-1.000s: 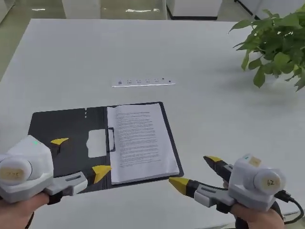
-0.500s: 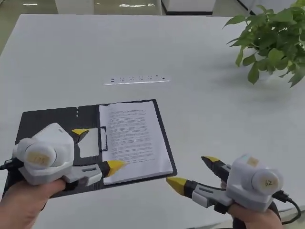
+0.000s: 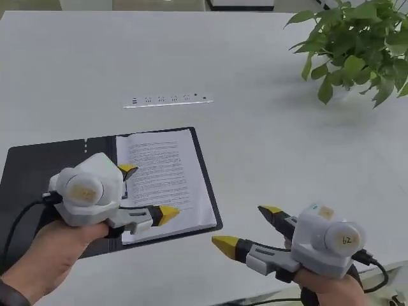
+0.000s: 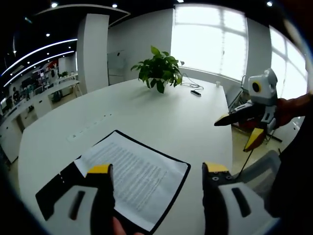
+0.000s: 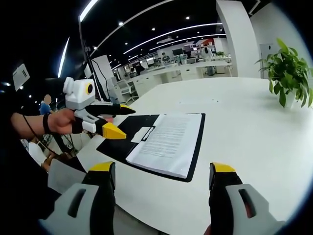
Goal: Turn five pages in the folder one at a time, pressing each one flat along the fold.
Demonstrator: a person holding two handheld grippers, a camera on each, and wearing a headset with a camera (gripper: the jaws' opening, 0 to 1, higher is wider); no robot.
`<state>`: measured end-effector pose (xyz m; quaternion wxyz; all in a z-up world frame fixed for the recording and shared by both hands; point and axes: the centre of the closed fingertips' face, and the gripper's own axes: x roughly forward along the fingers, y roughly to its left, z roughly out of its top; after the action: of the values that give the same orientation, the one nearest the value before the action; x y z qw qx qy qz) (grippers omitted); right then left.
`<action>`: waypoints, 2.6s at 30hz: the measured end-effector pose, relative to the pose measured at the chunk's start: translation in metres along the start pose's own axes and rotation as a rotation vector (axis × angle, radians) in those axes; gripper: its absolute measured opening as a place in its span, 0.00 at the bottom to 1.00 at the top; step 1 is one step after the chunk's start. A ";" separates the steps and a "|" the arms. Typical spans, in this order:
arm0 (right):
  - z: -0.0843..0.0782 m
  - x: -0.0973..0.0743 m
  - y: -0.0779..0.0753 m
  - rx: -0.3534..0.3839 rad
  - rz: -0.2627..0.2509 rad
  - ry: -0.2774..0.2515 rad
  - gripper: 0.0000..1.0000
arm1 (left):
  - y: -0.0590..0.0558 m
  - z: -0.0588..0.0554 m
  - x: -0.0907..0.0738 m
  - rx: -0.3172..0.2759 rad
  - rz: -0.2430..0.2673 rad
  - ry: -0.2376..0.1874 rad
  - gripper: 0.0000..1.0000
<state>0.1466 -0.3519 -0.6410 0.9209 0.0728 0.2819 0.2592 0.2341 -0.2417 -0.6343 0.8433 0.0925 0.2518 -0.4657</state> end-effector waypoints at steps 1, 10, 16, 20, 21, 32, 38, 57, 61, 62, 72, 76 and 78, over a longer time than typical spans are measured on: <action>-0.002 0.000 0.000 0.000 0.001 0.002 0.78 | -0.001 0.002 0.002 0.000 -0.003 -0.001 0.73; -0.005 -0.001 -0.003 0.015 0.001 0.002 0.78 | -0.001 0.012 0.027 0.042 -0.027 0.020 0.73; -0.004 -0.001 -0.007 0.021 0.001 -0.001 0.77 | 0.001 0.014 0.045 0.015 -0.029 0.021 0.73; -0.004 0.001 -0.008 0.022 0.005 0.000 0.77 | 0.001 0.009 0.059 0.006 -0.034 0.032 0.73; -0.005 0.002 -0.008 0.022 0.007 0.003 0.77 | 0.000 0.009 0.062 0.006 -0.034 0.033 0.74; -0.008 0.005 -0.010 0.031 0.015 0.005 0.77 | 0.002 -0.018 0.101 -0.009 -0.024 0.107 0.74; -0.012 0.004 -0.013 0.037 0.012 0.013 0.77 | -0.006 -0.032 0.119 -0.013 -0.022 0.142 0.74; -0.023 0.001 -0.015 0.074 0.001 0.030 0.75 | -0.015 -0.078 0.138 -0.042 -0.010 0.226 0.75; -0.027 0.001 -0.015 0.072 0.004 0.039 0.75 | -0.013 -0.084 0.135 -0.021 0.005 0.249 0.73; -0.027 0.001 -0.015 0.070 0.006 0.040 0.75 | -0.013 -0.087 0.133 0.014 0.010 0.263 0.72; -0.023 0.002 -0.019 0.068 0.010 0.034 0.74 | -0.009 -0.088 0.137 0.051 0.017 0.255 0.71; -0.025 0.003 -0.020 0.065 0.012 0.041 0.73 | -0.008 -0.088 0.138 0.048 0.020 0.252 0.69; -0.025 0.004 -0.020 0.068 0.013 0.040 0.73 | -0.006 -0.089 0.137 0.038 0.025 0.249 0.67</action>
<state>0.1443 -0.3674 -0.6689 0.9103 0.1008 0.3087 0.2568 0.2594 -0.3117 -0.7798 0.8091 0.1689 0.3446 -0.4450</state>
